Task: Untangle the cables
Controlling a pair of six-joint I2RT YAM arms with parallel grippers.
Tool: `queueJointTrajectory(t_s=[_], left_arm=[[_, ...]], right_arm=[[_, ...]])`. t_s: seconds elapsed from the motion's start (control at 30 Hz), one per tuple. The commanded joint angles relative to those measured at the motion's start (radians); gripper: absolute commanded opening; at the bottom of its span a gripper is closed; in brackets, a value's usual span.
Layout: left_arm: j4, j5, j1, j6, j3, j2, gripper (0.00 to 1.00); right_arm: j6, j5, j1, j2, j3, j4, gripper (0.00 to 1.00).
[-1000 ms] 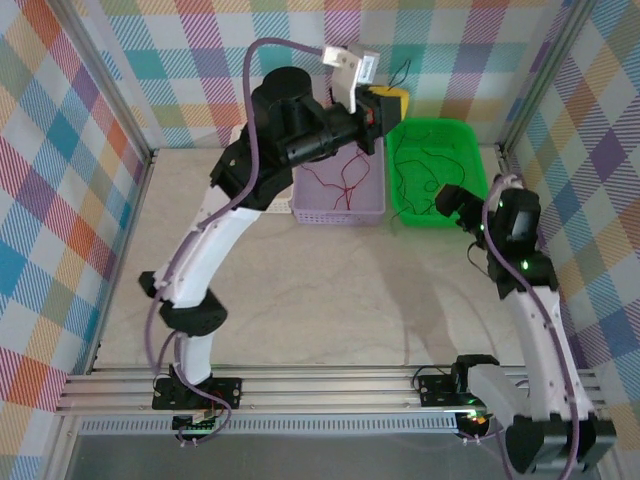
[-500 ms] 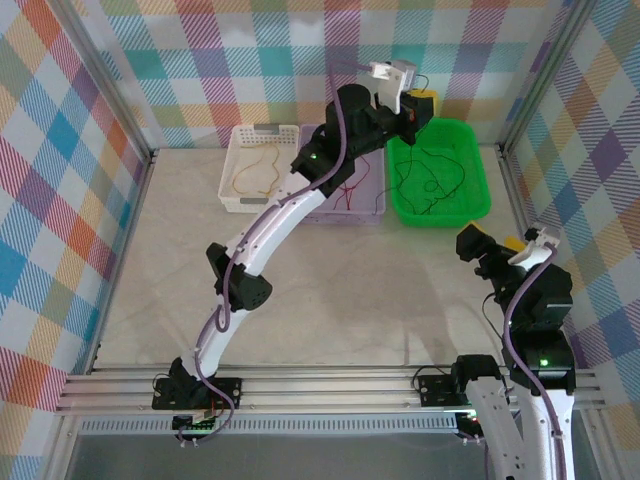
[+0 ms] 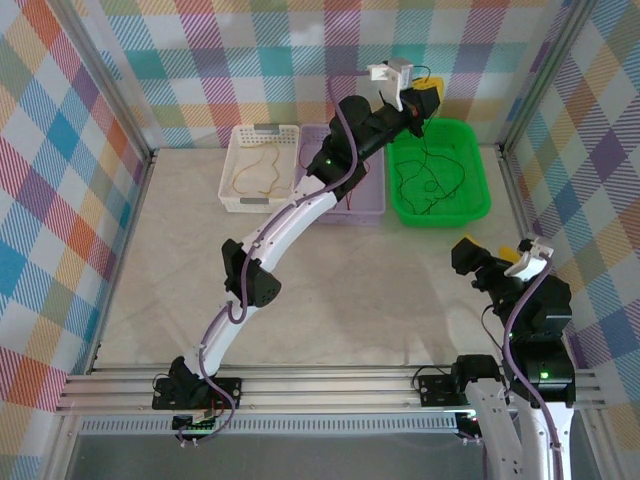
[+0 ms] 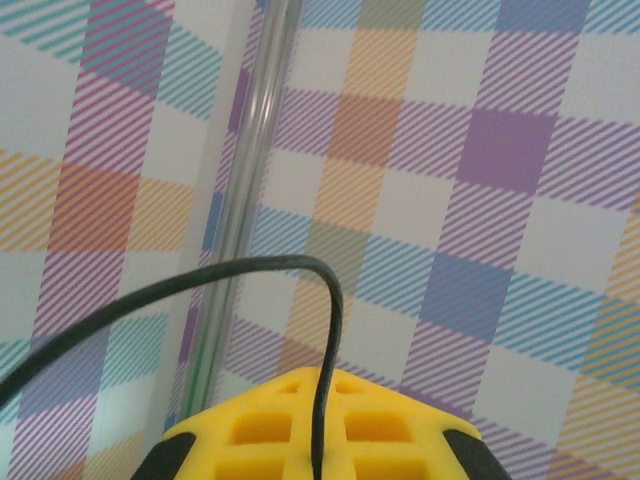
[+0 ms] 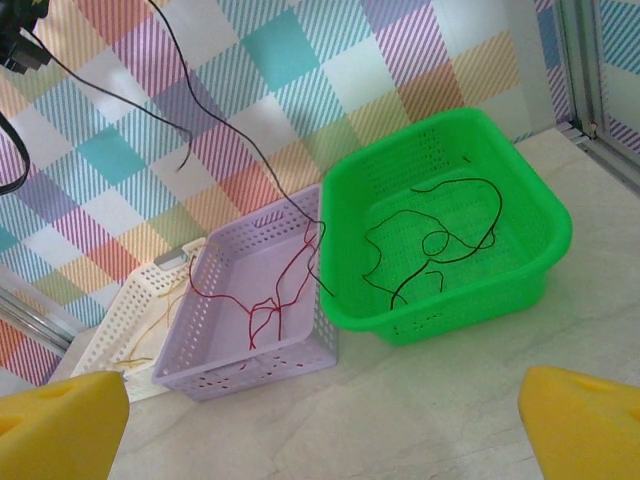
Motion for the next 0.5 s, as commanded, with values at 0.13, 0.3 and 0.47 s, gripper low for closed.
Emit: queueJointTrajectory(t_s=[0.13, 0.3, 0.47], left_arm=[[0.113, -0.034, 0.003, -0.075, 0.060, 0.110, 0.00], [0.121, -0.069, 0.006, -0.095, 0.061, 0.188, 0.00], [0.124, -0.069, 0.011, -0.113, 0.070, 0.219, 0.00]], right_arm=[[-0.019, -0.018, 0.003, -0.040, -0.022, -0.021, 1.00], [-0.022, -0.025, 0.004, -0.065, -0.029, -0.039, 1.00], [-0.022, -0.030, 0.002, -0.073, -0.022, -0.044, 1.00]])
